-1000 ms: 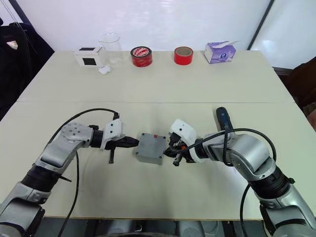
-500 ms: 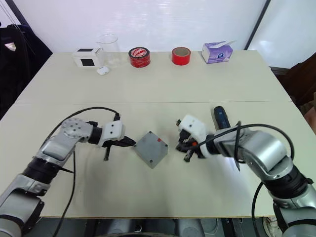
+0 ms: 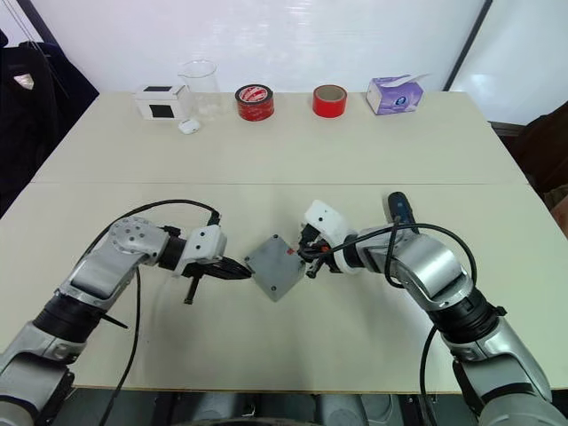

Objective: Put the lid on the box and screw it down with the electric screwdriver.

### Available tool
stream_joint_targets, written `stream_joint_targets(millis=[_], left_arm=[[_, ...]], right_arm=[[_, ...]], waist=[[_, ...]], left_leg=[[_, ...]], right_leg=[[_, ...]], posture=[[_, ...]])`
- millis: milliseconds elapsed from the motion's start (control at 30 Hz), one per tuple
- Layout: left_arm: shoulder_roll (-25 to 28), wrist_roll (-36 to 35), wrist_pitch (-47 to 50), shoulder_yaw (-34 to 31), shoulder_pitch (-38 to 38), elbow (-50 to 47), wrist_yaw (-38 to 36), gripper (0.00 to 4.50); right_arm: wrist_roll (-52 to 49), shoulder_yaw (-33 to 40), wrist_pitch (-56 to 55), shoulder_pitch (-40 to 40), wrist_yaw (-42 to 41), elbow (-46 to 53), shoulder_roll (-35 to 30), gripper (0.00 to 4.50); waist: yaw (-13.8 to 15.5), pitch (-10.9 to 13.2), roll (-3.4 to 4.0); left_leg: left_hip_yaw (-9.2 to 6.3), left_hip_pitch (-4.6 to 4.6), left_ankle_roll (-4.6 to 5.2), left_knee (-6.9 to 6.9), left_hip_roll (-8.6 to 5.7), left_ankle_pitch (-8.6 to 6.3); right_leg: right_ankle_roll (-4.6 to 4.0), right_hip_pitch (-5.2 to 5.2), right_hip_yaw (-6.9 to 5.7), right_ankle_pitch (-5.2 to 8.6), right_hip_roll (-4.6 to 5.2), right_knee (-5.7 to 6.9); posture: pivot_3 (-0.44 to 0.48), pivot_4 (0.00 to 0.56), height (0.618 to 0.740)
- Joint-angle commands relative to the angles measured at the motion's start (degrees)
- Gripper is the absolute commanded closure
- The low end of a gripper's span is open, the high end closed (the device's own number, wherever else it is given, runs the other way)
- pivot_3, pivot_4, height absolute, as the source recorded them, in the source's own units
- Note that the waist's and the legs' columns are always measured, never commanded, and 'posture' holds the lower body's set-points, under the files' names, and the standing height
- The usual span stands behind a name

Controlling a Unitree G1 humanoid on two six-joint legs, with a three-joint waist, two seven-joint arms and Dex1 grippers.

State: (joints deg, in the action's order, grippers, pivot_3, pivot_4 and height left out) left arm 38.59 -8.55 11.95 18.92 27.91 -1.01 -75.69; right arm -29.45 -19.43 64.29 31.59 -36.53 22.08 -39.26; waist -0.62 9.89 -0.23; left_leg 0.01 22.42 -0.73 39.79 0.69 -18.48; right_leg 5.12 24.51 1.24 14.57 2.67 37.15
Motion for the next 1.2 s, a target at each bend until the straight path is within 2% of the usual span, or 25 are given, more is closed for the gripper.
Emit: stream_joint_targets(millis=[33, 433, 633, 833, 933, 1133, 1200], left_arm=[[-0.8, 0.56, -0.84, -0.45, 1.9, -0.15, 1.08, 4.5], [-1.84, 1.32, 2.9, -0.03, 3.74, -3.11, 1.78, 4.5], [0.34, 0.1, 4.44, -2.44, 3.18, -5.11, 1.22, 4.5], [2.27, -5.7, 9.48, -8.11, 3.46, -10.1, 1.98, 4.5], [1.48, -7.75, 11.54, -10.05, 4.93, -11.13, 3.74, 4.5], [0.25, -7.62, 10.74, -9.46, 6.56, -10.56, 5.99, 4.5], [-0.07, -7.43, 10.5, -9.46, 6.73, -10.46, 6.66, 4.5]], right_arm=[[-1.15, 0.68, 0.96, -0.75, -1.19, 4.42, -0.07, 4.45], [-1.9, 2.64, 5.93, -1.66, 0.27, 9.32, 1.45, 4.45], [-0.97, 6.09, 5.57, -2.34, 1.42, 9.85, 0.09, 4.45], [4.71, 14.75, -9.87, -3.26, 5.89, 2.24, 3.32, 4.45], [6.94, 14.79, -15.44, -3.4, 5.96, -3.15, 4.88, 3.82], [10.02, 12.84, -19.62, -3.22, 4.82, -9.98, 6.56, 1.48], [10.52, 12.61, -20.11, -3.0, 4.46, -11.98, 7.25, 1.48]], waist=[[-0.06, 0.0, 0.0], [-0.1, 0.0, 0.0], [-0.1, 0.0, 0.0], [-0.1, 0.01, -0.03], [-0.05, 0.01, -0.05], [-0.14, 0.01, -0.04], [-0.18, 0.01, -0.04]], left_leg=[[0.0, 0.0, 0.0, 0.0, 0.0, 0.0], [-0.03, 0.0, 0.0, 0.0, 0.0, 0.0], [-0.03, 0.0, 0.0, 0.01, 0.01, 0.0], [-0.01, 0.0, 0.0, 0.02, 0.01, 0.0], [-0.02, -0.01, 0.0, 0.02, 0.01, 0.0], [-0.01, -0.01, 0.0, 0.04, -0.05, 0.0], [0.0, -0.01, 0.0, 0.04, -0.05, 0.0]], right_leg=[[0.0, 0.0, 0.0, 0.0, -0.01, 0.0], [0.0, 0.0, -0.01, 0.0, -0.04, 0.01], [0.0, 0.0, -0.01, 0.0, -0.03, 0.02], [0.0, 0.0, 0.0, 0.0, -0.03, 0.03], [0.0, -0.01, -0.01, 0.0, -0.02, 0.03], [0.0, -0.01, 0.0, 0.0, -0.04, 0.04], [0.0, -0.01, 0.0, 0.0, -0.04, 0.04]], posture=[[0.0, 0.15, 0.739], [0.0, 0.15, 0.739], [0.0, 0.15, 0.739], [0.0, 0.15, 0.739], [0.0, 0.15, 0.739], [0.0, 0.15, 0.739], [0.0, 0.15, 0.739]])
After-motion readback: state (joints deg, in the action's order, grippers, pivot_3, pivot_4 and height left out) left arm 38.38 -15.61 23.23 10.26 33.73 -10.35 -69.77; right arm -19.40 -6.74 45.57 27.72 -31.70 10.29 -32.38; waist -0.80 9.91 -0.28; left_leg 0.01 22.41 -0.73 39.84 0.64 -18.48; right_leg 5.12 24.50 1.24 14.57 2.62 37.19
